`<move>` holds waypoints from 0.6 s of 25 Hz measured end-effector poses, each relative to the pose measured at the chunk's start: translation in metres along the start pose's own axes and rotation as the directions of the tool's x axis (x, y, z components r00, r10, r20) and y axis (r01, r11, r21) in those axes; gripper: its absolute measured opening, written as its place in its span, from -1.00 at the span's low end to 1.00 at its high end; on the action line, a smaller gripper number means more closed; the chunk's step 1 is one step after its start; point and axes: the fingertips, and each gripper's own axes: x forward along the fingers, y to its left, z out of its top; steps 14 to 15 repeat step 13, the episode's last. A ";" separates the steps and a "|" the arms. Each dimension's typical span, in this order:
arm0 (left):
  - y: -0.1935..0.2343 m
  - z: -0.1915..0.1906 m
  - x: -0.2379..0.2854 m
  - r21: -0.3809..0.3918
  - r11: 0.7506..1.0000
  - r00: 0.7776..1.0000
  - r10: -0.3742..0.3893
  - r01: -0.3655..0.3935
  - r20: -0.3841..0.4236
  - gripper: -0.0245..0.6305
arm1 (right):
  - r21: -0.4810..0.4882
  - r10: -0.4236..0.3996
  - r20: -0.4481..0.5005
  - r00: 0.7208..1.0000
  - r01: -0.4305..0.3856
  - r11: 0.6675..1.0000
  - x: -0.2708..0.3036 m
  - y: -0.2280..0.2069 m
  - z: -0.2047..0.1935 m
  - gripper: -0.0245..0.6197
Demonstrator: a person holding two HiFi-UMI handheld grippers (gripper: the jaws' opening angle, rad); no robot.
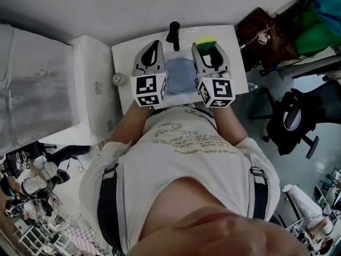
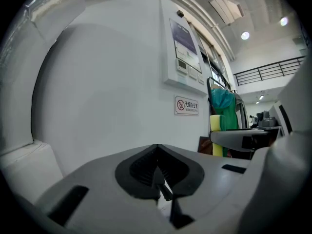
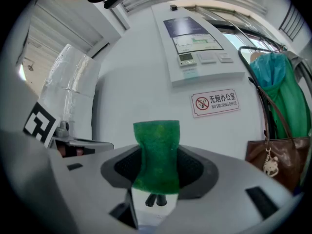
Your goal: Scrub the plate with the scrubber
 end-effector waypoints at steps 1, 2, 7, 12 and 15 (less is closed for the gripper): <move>0.000 -0.001 0.000 -0.009 1.000 1.000 -0.002 0.002 -0.004 -0.86 | 0.001 0.001 -0.001 1.000 -0.001 1.000 0.000 0.000 0.000 -0.27; 0.000 -0.002 0.000 -0.020 1.000 1.000 -0.005 0.005 -0.008 -0.86 | 0.003 0.003 -0.002 1.000 -0.003 1.000 0.000 0.000 -0.001 -0.27; 0.004 -0.008 0.002 -0.058 0.998 0.999 -0.014 0.012 -0.039 -0.86 | 0.007 0.008 -0.009 1.000 -0.008 1.000 0.001 0.004 -0.002 -0.27; 0.009 -0.012 0.003 -0.059 0.998 0.999 -0.021 0.018 -0.050 -0.86 | 0.006 0.010 -0.017 1.000 -0.010 1.000 0.006 0.010 -0.006 -0.27; 0.010 -0.013 0.004 -0.060 0.998 0.998 -0.022 0.019 -0.051 -0.86 | 0.006 0.011 -0.018 1.000 -0.010 1.000 0.006 0.011 -0.007 -0.27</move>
